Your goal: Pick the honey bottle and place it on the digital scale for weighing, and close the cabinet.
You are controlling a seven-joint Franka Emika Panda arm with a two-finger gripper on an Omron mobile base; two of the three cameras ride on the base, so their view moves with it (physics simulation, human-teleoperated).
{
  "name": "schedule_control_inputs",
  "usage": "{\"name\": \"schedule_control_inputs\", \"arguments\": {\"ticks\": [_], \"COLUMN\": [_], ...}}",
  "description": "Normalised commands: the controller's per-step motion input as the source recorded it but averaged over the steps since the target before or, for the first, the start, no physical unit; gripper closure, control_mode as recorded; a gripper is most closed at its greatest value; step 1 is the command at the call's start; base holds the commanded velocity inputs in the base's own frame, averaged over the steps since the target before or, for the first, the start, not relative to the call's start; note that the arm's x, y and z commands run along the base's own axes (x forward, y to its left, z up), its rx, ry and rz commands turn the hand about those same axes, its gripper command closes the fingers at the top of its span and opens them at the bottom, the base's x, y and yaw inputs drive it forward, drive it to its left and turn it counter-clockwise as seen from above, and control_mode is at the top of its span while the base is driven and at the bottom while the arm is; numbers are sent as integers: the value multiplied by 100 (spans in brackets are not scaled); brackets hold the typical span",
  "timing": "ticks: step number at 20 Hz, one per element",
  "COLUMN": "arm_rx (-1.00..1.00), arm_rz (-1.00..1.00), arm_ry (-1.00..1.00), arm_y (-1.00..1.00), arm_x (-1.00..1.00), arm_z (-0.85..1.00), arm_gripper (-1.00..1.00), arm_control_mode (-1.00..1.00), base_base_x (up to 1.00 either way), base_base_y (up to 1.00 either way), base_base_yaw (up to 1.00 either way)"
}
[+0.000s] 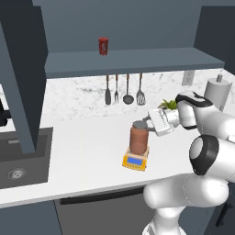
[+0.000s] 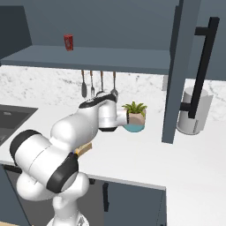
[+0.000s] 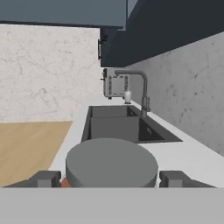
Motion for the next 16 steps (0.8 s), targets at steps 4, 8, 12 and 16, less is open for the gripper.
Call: {"name": "schedule_control_inputs", "arguments": {"ticks": [4, 8, 12, 16], "arm_rx": [0, 0, 0, 0], "arm_rz": [0, 0, 0, 0], "arm_ry": [0, 0, 0, 0], "arm_y": [0, 0, -9, -28], "arm_x": [-11, -13, -2, 0], "arm_z": [0, 0, 0, 0], "arm_gripper": [-100, -100, -100, -100], "arm_control_mode": [-100, -100, -100, -100], "base_base_x": [0, 0, 0, 0], "base_base_y": [0, 0, 0, 0], "base_base_yaw": [0, 0, 0, 0]}}
